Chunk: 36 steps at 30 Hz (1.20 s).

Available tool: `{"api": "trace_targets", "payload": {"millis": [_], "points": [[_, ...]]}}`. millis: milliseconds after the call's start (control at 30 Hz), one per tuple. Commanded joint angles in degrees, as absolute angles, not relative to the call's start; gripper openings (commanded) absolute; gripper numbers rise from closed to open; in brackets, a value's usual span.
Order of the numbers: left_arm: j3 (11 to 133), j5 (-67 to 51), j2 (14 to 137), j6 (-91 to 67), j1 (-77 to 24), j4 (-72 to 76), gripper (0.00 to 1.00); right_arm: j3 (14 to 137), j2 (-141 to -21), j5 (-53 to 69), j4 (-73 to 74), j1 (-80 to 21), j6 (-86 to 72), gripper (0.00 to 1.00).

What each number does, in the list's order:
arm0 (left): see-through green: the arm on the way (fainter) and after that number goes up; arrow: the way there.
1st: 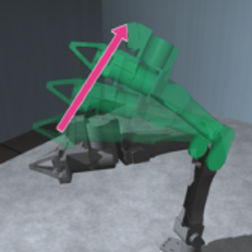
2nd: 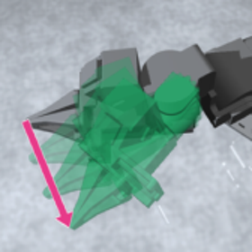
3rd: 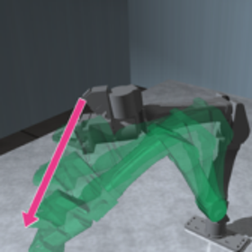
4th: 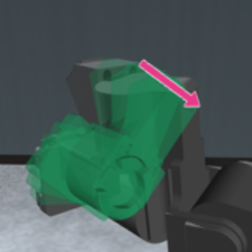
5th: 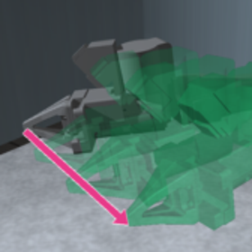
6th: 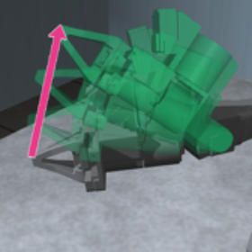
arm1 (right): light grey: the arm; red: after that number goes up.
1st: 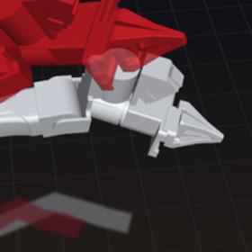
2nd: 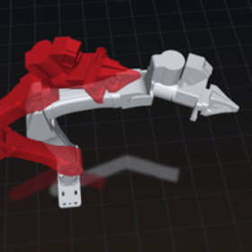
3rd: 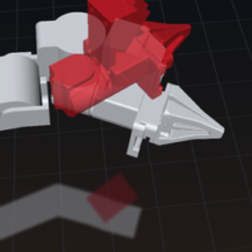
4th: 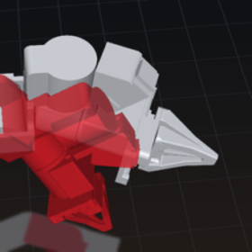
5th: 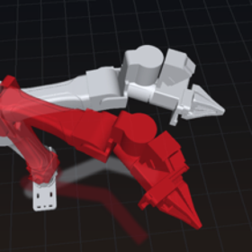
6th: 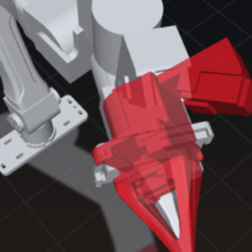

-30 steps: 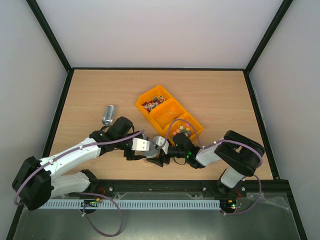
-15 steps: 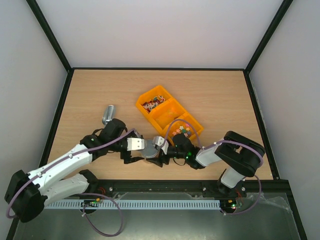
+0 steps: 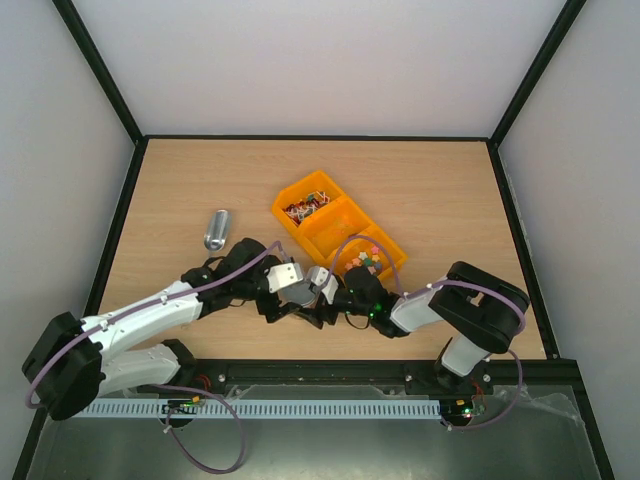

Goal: Pack the candies

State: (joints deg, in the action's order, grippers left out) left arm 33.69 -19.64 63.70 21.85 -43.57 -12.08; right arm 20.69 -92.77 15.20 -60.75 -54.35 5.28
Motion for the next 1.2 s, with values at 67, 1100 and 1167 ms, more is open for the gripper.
{"api": "trace_targets", "payload": {"millis": [67,1100,1167], "points": [[34.05,-16.15,65.89,18.29,-45.57,-7.72,0.94,22.34,-94.87,12.2,-58.84,-54.43,3.36,0.4],[45.41,-36.33,71.35,50.96,-34.19,-31.73,0.87,19.43,-92.32,20.06,-59.0,-54.27,8.4,0.39],[43.67,-36.34,68.21,46.77,-34.53,-29.82,0.95,19.42,-92.48,18.35,-59.13,-54.31,7.58,0.39]]}}
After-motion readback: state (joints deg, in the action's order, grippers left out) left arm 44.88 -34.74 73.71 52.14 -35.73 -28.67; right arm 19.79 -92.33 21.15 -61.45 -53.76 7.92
